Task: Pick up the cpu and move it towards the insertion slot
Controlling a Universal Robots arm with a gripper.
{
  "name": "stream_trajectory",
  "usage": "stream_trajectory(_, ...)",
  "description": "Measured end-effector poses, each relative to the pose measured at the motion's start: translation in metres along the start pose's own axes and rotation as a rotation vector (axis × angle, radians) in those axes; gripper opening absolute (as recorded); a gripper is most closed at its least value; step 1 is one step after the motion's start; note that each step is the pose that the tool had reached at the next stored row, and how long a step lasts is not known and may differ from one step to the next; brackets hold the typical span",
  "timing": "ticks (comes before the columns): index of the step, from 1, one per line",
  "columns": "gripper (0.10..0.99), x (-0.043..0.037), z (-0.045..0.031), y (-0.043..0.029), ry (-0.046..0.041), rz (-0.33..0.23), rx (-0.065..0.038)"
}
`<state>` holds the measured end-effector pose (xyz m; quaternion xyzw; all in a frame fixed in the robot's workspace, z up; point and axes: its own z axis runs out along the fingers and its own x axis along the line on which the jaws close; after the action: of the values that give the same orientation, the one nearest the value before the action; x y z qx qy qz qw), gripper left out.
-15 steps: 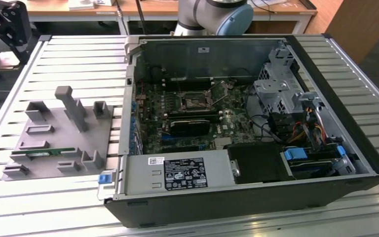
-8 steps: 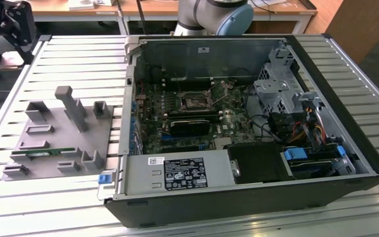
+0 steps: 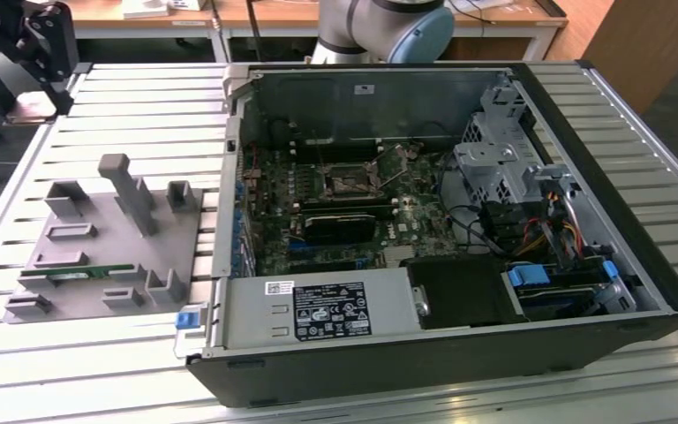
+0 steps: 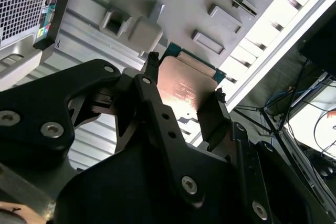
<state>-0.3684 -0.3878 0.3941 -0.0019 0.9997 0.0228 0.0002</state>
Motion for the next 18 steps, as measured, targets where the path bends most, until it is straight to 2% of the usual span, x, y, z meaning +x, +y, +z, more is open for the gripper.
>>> stream_trajectory(18,0.541,-0.0298,0.0001,0.0021,0.0000,0.000,0.000)
